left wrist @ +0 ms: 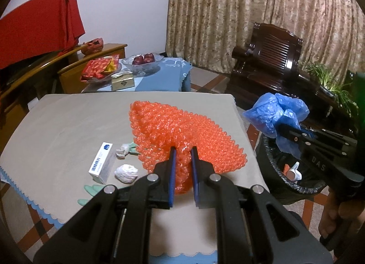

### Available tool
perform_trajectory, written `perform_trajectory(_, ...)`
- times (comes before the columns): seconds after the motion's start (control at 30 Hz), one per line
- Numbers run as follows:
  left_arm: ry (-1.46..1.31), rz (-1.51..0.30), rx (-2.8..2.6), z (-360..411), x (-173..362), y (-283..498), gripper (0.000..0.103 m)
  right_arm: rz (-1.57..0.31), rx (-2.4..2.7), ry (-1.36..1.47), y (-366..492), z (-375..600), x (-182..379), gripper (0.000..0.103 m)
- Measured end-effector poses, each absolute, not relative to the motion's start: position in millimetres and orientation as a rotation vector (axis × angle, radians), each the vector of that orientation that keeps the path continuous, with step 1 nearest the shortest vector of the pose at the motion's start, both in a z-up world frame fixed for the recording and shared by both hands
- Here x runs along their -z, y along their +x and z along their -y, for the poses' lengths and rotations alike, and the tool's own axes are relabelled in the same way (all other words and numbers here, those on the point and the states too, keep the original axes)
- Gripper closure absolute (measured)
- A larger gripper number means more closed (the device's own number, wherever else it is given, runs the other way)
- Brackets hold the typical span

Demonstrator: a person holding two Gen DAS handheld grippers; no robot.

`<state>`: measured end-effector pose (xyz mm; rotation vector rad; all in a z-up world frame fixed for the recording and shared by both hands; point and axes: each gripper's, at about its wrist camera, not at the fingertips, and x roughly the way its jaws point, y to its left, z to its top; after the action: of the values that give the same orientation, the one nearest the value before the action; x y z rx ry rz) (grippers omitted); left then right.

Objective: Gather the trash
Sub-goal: 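Carry the orange sleeve and blue bag over the black bin and lower them in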

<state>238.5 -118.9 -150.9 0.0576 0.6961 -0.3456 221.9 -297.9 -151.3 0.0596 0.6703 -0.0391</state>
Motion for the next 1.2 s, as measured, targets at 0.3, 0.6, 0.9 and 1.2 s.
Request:
perform_trajectory(0.3,0.080,-0.720,0.358,169.0,151.6,232.6,0.092,-0.681,0.063,0.070,204.3,339.9,150.3,0.098)
perform_trajectory(0.6,0.121,-0.726,0.431,243.4,155.7,222.5,0.092,-0.696,0.131,0.099,182.4,406.9,155.4,0.098)
perform_trajectory(0.9,0.163,-0.735,0.508,316.7,167.7,215.4,0.092,-0.708,0.227,0.133,165.9,482.2,171.5,0.098)
perform_trajectory(1.2,0.201,-0.773,0.558,380.9,204.4,219.4,0.091,-0.750,0.262,0.141,176.5,534.3,204.1,0.098)
